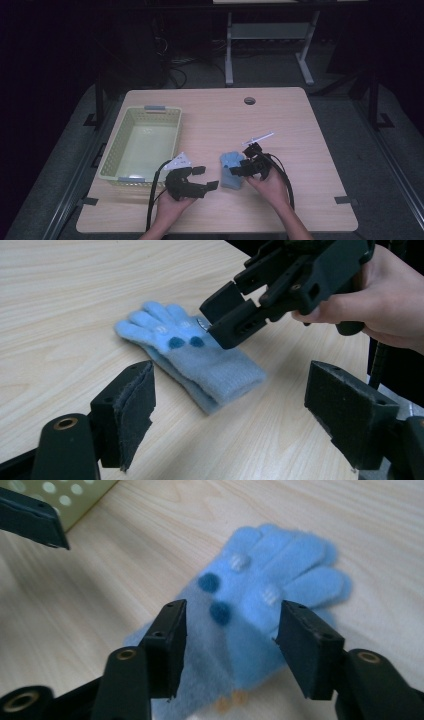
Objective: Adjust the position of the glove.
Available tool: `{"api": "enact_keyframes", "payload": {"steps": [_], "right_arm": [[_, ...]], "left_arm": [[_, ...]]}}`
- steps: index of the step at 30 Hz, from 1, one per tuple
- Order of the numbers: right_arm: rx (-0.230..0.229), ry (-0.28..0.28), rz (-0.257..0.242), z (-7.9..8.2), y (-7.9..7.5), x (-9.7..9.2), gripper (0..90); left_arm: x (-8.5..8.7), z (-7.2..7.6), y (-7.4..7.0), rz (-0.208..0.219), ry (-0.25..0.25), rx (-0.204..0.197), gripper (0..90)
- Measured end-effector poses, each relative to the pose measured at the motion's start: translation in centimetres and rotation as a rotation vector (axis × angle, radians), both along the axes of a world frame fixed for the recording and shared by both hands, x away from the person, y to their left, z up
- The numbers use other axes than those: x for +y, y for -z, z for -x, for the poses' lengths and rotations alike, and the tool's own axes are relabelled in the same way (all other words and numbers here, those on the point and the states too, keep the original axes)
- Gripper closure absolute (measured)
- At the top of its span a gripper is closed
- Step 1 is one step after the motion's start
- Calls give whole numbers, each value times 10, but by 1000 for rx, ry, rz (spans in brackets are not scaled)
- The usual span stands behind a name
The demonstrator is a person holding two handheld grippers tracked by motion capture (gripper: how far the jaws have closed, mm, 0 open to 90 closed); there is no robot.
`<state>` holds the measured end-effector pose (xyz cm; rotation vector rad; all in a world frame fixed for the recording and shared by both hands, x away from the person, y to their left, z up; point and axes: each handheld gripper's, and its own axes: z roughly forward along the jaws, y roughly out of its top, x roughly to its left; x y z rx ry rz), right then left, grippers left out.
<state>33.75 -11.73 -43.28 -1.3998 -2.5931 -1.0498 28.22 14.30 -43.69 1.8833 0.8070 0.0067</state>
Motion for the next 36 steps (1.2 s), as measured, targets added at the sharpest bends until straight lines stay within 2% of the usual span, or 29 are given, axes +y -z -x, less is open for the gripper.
{"api": "enact_keyframes", "payload": {"steps": [1,4,5,6,7,8,9,10,11,13,15,20,24,28,32,36], "right_arm": [[10,9,-22,0,2,-4,413],[16,24,-37,1,2,-8,403],[18,36,-49,1,3,-11,399],[18,36,-49,1,3,-11,399],[29,51,-65,3,5,-15,397],[29,51,-65,3,5,-15,397],[44,66,-75,4,7,-18,397],[44,66,-75,4,7,-18,397],[61,82,-101,5,10,-22,397],[64,90,-110,6,12,-24,398],[68,109,-144,8,13,-28,402],[98,132,-198,13,19,-35,410],[101,155,-204,17,26,-36,423],[118,167,-235,18,33,-35,437],[120,184,-263,16,35,-36,453],[127,186,-265,16,37,-34,464]], "left_arm": [[-4,-3,2,14,-1,25,221],[-8,-6,5,0,0,48,222],[-11,-10,7,3,1,76,222],[-11,-10,7,3,1,76,222],[-13,-13,9,8,-8,104,222],[-13,-13,9,8,-8,104,225],[-15,-16,11,21,-32,147,232],[-15,-16,11,21,-32,147,232],[-16,-18,13,28,-43,174,232],[-17,-23,17,36,-62,221,232],[-18,-27,21,49,-82,259,232],[-25,-33,25,59,-83,321,244],[-30,-36,27,40,-80,332,291],[-34,-38,29,29,-91,352,344],[-35,-41,30,18,-102,360,392],[-36,-42,34,2,-100,369,428]]}}
